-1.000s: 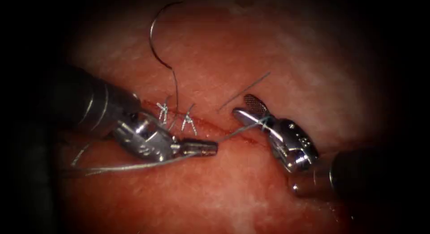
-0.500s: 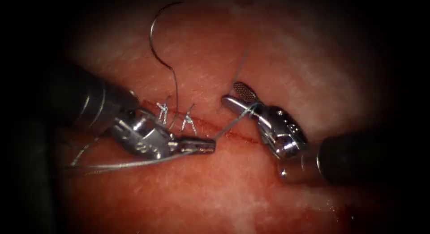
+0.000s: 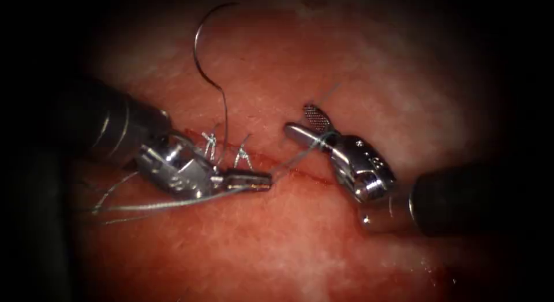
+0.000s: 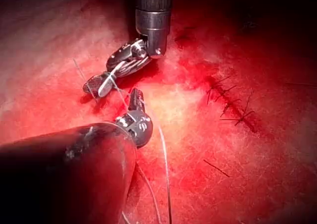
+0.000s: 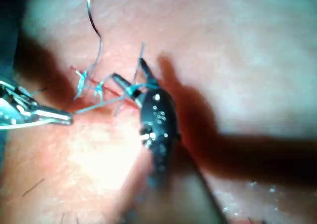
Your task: Wound Closure
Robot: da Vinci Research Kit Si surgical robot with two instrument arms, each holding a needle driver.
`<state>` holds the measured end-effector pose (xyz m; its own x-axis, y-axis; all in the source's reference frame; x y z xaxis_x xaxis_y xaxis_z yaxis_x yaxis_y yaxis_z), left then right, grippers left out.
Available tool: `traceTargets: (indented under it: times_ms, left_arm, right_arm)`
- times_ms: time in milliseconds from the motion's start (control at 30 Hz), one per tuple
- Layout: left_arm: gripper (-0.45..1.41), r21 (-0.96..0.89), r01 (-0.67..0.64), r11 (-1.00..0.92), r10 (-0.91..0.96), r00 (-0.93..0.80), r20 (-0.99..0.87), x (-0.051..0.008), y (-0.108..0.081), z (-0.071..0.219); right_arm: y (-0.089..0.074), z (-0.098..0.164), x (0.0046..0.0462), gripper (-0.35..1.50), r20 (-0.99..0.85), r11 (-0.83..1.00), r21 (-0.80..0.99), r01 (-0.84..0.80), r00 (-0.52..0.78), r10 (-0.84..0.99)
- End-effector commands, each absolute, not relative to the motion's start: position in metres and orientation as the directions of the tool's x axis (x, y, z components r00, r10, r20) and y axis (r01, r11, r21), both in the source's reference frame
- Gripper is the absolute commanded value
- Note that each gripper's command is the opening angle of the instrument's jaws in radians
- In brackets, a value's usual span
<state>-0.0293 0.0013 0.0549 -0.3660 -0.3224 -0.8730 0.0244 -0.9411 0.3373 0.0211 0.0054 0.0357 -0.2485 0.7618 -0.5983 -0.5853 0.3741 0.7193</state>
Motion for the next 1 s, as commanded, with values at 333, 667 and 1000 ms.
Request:
traceTargets:
  times_ms: [333,667,1000]
  left_arm:
    - [-0.45,0.333,0.026,-0.942,-0.319,-0.365,-0.875,-0.0298,0.0002,0.0554]
    - [-0.45,0.335,0.022,-0.942,-0.318,-0.376,-0.870,-0.0295,0.0005,0.0556]
    - [-0.45,0.304,-0.092,-0.948,-0.219,-0.504,-0.835,-0.0277,0.0080,0.0570]
  right_arm:
    - [0.0048,0.0368,0.0215,1.14,-0.576,0.323,0.716,-0.619,-0.262,0.774]
    - [0.0047,0.0367,0.0218,-0.35,-0.574,0.341,0.729,-0.593,-0.258,0.777]
    - [0.0034,0.0351,0.0223,-0.35,-0.635,0.386,0.670,-0.634,-0.219,0.741]
